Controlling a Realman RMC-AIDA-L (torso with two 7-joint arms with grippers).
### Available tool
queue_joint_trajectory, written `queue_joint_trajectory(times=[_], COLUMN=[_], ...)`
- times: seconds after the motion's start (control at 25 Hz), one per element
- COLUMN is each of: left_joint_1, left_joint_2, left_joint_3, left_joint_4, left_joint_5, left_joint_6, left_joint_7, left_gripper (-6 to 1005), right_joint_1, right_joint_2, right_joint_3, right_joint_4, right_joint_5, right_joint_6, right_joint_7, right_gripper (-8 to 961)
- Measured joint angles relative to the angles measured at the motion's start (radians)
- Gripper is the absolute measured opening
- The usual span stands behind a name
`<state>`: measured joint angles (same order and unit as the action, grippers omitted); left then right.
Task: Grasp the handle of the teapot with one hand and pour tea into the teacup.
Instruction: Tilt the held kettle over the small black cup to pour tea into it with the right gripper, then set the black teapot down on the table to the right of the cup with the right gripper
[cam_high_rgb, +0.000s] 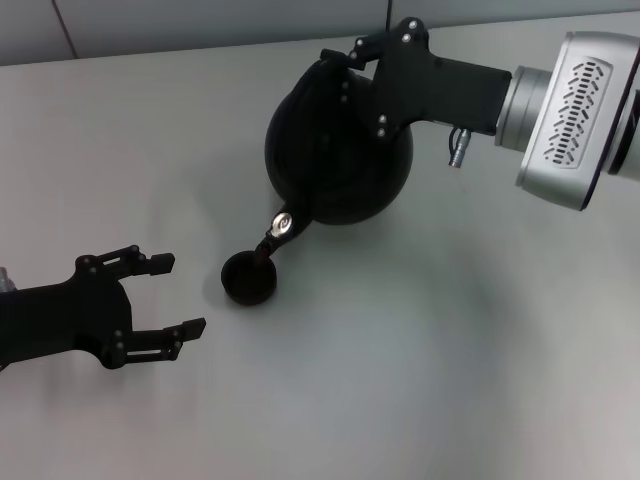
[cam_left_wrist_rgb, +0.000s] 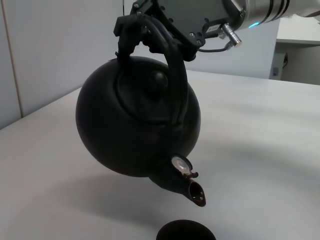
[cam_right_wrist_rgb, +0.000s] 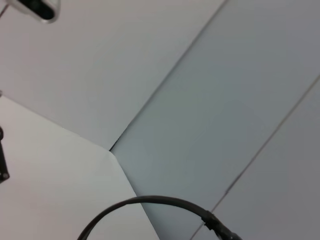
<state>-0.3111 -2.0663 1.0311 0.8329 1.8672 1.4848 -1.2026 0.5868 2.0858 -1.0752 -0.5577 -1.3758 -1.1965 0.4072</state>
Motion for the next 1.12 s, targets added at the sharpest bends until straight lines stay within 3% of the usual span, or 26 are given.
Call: queue_joint_trajectory(times=[0.28,0.64,0.84,1.12], left_joint_1=[0.000,0.000,-0.003,-0.009], left_joint_2=[0.000,0.001,0.002,0.003], left_joint_3=[0.000,-0.001,0.000,-0.004], left_joint_4=[0.000,0.000,0.000,0.000], left_joint_5=[0.003,0.002,0.003,0.004], left_joint_6=[0.000,0.004,0.004,0.001], left_joint_7=[0.000,0.000,0.000,0.000], left_gripper=[862,862,862,862], right_joint_1=[-0.018,-0.097,-0.112,-0.126], right_joint_2=[0.001,-0.005,-0.006,-0.006], right_joint_3=[0.010,0.032,0.110,0.176], right_joint_4=[0.027,0.069,0.115,0.185], right_joint_5=[0.044,0.360,0.378,0.382], right_joint_6=[0.000,0.000,0.000,0.011], right_joint_7=[0.074,0.126,0.295,0.349], right_gripper=[83,82,82,83])
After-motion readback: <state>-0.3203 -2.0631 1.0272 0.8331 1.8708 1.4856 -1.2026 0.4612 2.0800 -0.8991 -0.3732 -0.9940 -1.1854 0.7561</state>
